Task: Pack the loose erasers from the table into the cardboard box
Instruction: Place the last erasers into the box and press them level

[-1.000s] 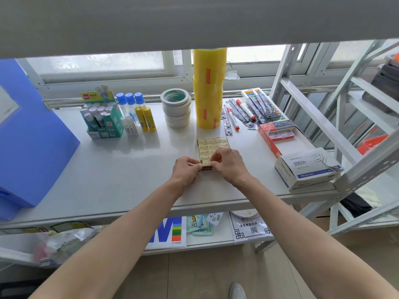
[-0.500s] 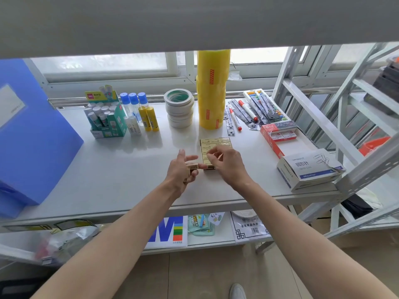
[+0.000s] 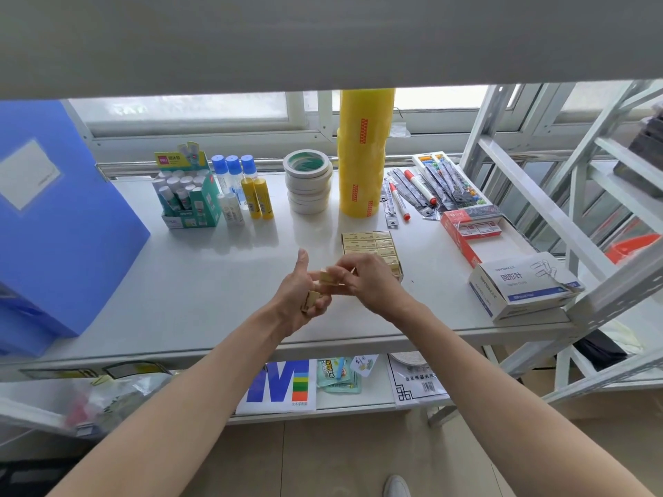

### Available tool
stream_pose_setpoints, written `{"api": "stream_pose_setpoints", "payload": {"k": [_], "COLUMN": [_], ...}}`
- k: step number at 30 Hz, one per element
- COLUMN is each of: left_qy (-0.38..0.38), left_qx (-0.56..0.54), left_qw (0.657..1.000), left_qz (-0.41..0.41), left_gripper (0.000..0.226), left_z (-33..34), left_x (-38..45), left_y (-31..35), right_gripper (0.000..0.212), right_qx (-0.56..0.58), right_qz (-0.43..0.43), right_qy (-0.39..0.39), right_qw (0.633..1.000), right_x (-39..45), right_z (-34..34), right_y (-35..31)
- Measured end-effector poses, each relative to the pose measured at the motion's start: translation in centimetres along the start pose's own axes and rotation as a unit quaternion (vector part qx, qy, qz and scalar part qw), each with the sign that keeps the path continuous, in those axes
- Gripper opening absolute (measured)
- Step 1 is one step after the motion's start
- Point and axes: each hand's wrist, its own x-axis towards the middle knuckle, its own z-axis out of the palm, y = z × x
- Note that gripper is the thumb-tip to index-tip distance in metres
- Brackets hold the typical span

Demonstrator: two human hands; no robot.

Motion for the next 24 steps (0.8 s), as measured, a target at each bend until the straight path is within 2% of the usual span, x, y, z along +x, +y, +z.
{"api": "stream_pose_setpoints", "payload": {"k": [5, 10, 15, 18, 22, 24], "left_qy": [0.024, 0.017, 0.024, 0.037, 0.048, 0.059], "left_qx": [0.074, 0.086, 0.063, 0.074, 0.085, 0.095], "left_qw": [0.996, 0.993, 0.993, 0.991, 0.99, 0.988], "left_qz": [0.048, 0.081, 0.099, 0.104, 0.102, 0.103], "left_gripper": [0.051, 0.022, 0.024, 0.028, 0.024, 0.025], "left_z": [-0.4, -0.7, -0.6, -0.4, -0.1, 0.2], "left_x": [0.1, 0.2, 0.3, 0.3, 0.4, 0.6], "left_y": [-0.2, -0.3, -0.3, -0.4, -0.5, -0.4], "right_gripper": [0.014, 0.018, 0.025, 0.017, 0.017, 0.021], "right_qx": [0.124, 0.188, 0.272, 0.278, 0.277, 0.263], "right_qz": [0.074, 0.087, 0.113, 0.1, 0.084, 0.076], "right_qy": [0.049, 0.056, 0.05, 0.021, 0.051, 0.041], "right_qw": [0.988, 0.977, 0.954, 0.955, 0.956, 0.961], "right_x": [0.4, 0.2, -0.2, -0.6, -1.0, -1.1], "right_z": [0.0, -0.3, -0.5, -0.7, -0.8, -1.0], "right_y": [1.2, 1.4, 1.4, 1.5, 1.7, 2.1]}}
